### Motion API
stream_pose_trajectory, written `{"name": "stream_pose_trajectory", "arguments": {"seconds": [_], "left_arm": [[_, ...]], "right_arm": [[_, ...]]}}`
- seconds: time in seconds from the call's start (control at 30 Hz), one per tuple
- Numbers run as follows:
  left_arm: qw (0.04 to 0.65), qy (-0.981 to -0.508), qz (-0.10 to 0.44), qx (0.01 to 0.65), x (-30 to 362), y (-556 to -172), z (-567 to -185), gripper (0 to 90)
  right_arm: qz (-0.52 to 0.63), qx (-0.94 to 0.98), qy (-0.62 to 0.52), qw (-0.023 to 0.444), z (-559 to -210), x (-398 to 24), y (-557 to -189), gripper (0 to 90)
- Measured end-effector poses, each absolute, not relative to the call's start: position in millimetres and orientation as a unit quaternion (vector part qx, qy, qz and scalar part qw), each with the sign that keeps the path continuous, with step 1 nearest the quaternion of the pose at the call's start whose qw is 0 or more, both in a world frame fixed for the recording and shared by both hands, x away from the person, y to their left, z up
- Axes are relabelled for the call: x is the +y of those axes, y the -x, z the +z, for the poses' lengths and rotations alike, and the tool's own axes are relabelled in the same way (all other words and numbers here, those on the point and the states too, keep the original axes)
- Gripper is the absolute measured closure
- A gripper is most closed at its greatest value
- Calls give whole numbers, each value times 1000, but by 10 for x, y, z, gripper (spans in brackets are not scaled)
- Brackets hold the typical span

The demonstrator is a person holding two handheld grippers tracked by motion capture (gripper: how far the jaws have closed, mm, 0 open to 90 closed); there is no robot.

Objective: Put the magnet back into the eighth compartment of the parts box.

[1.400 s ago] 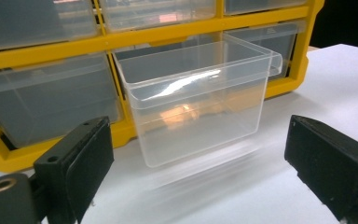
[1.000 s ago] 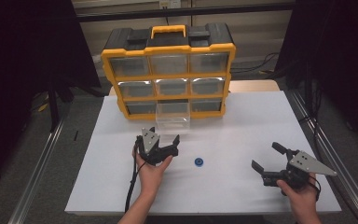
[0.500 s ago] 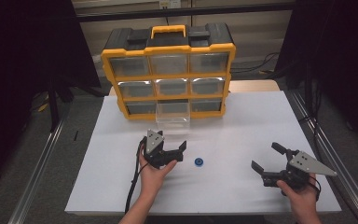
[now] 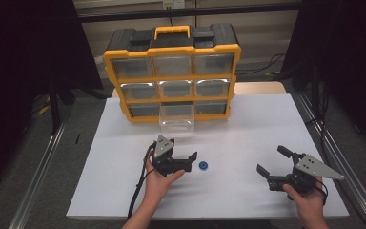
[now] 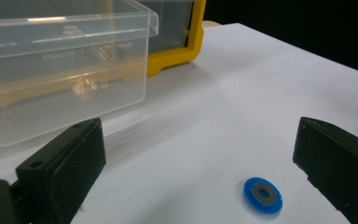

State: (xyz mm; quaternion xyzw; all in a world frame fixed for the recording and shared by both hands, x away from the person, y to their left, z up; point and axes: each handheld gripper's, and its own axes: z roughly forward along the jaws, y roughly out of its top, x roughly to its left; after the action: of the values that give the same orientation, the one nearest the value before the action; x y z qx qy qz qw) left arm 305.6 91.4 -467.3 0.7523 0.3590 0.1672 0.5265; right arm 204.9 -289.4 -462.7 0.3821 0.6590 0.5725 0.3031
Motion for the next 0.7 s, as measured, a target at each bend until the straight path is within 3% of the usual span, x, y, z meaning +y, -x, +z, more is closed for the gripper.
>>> {"name": "stream_pose_trajectory", "arguments": {"seconds": [0.5, 0.7], "left_arm": [[505, -786, 106, 342, 747, -3105, -4740, 39], [502, -790, 108, 335, 690, -3112, -4744, 54]], "right_arm": [[573, 659, -381, 303, -4619, -2881, -2039, 0], [573, 659, -380, 305, -4617, -2886, -2037, 0]]}}
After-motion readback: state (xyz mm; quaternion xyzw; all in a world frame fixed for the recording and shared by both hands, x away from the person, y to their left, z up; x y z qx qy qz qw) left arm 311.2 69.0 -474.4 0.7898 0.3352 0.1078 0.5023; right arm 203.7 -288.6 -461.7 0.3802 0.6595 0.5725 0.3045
